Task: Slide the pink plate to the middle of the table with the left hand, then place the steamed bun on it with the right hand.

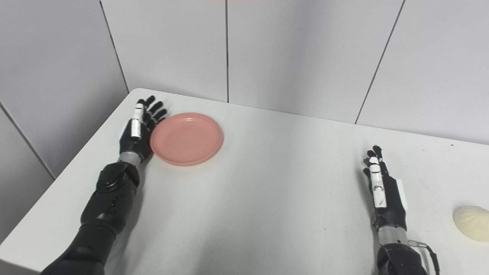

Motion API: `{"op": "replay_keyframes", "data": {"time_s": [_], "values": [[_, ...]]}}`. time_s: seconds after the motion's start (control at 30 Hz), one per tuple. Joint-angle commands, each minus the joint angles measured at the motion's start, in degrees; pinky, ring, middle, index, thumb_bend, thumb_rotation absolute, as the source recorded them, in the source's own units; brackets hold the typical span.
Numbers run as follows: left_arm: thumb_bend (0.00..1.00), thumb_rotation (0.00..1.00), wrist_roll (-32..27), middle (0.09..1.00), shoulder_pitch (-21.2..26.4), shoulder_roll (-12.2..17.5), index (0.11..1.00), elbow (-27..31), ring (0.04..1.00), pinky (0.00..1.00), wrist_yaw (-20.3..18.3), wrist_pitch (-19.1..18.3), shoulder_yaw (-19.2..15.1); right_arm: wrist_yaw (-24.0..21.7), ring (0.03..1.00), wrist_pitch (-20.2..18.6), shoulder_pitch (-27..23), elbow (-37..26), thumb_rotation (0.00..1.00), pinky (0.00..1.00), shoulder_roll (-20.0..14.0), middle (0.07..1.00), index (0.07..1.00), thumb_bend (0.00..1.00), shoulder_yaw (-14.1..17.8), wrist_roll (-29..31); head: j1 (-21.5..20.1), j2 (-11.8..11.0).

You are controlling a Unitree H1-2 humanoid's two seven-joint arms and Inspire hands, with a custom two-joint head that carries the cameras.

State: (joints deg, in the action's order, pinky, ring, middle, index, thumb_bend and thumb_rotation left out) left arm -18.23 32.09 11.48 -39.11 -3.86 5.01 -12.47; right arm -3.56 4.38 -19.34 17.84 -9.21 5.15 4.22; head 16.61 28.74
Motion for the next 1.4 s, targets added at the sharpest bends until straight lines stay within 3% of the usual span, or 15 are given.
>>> {"op": "replay_keyframes", "data": {"time_s": [0.0,0.17,0.57,0.77,0.93,1.13,1.37], "values": [[0.41,1.0,1.0,0.884,-1.8,-1.2,0.886,-0.7,0.879,0.9,-0.2,-5.1,1.3,0.2,0.951,0.4,2.1,2.2,1.0,0.97,0.7,0.96,0.973,0.15,0.2,0.4,-0.6,0.1],[0.42,0.98,1.4,0.882,-2.1,-2.7,0.88,0.9,0.88,0.89,-0.9,-7.0,2.9,0.7,0.946,0.2,2.2,1.9,1.0,0.96,1.0,0.955,0.964,0.16,0.0,-0.2,-2.0,0.3],[0.42,1.0,6.0,0.894,-4.1,-6.2,0.887,4.6,0.881,0.88,-4.0,-7.5,9.8,1.0,0.947,-0.2,2.5,1.1,1.0,0.96,1.8,0.956,0.971,0.16,-0.3,-0.9,-4.9,0.6],[0.38,1.0,8.1,0.909,-5.9,-7.5,0.906,8.9,0.898,0.92,-4.7,-10.4,13.0,1.7,0.934,-0.3,2.6,1.1,1.0,0.94,2.4,0.945,0.961,0.19,-0.5,-1.7,-6.7,0.7],[0.36,1.0,8.0,0.929,-6.9,-9.0,0.933,9.9,0.92,0.94,-7.4,-11.2,15.4,2.4,0.933,-1.4,2.7,0.7,1.0,0.94,3.0,0.947,0.959,0.18,-0.6,-2.1,-8.6,0.6],[0.38,1.0,7.3,0.925,-8.1,-10.7,0.93,8.7,0.914,0.93,-9.1,-9.3,16.3,3.2,0.927,-0.4,2.8,1.3,1.0,0.93,3.3,0.942,0.955,0.2,-1.2,-3.4,-11.0,0.7],[0.42,1.0,6.1,0.922,-9.6,-11.8,0.925,8.8,0.916,0.95,-12.5,-9.7,16.3,3.6,0.927,-0.6,2.7,1.2,1.0,0.92,4.0,0.941,0.958,0.2,-1.5,-3.6,-13.8,0.7]]}}
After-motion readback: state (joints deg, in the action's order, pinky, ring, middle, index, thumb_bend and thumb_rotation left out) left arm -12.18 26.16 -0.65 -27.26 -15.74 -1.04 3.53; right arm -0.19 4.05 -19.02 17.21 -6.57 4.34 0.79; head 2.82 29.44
